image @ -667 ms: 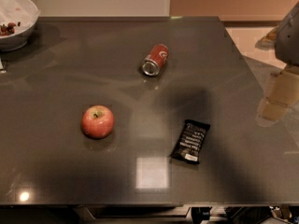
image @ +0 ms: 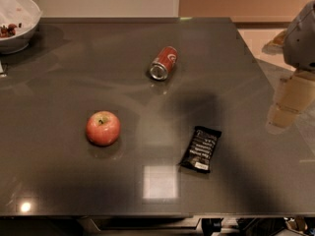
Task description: Move rxbar chocolate near coke can
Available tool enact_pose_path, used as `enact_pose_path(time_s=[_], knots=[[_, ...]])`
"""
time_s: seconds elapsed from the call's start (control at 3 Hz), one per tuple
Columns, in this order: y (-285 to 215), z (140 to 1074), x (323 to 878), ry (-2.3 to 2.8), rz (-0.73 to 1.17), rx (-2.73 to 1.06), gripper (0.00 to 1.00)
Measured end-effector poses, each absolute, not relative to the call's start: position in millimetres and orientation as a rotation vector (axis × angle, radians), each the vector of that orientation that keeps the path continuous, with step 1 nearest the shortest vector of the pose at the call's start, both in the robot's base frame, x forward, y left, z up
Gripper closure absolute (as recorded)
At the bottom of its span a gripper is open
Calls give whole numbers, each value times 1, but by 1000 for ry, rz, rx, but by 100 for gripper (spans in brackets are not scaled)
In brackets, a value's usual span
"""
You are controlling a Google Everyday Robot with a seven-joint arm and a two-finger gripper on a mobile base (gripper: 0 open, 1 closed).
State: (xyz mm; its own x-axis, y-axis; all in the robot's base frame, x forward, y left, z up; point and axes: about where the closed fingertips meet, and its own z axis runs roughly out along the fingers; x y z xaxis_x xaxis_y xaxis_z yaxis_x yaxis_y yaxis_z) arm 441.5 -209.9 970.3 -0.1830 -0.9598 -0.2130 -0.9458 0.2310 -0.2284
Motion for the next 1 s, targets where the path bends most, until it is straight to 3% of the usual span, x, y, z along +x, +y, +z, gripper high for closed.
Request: enact_pose_path(time_s=[1.0], knots=[[-143, 890, 441, 1821, 276, -2161, 0]])
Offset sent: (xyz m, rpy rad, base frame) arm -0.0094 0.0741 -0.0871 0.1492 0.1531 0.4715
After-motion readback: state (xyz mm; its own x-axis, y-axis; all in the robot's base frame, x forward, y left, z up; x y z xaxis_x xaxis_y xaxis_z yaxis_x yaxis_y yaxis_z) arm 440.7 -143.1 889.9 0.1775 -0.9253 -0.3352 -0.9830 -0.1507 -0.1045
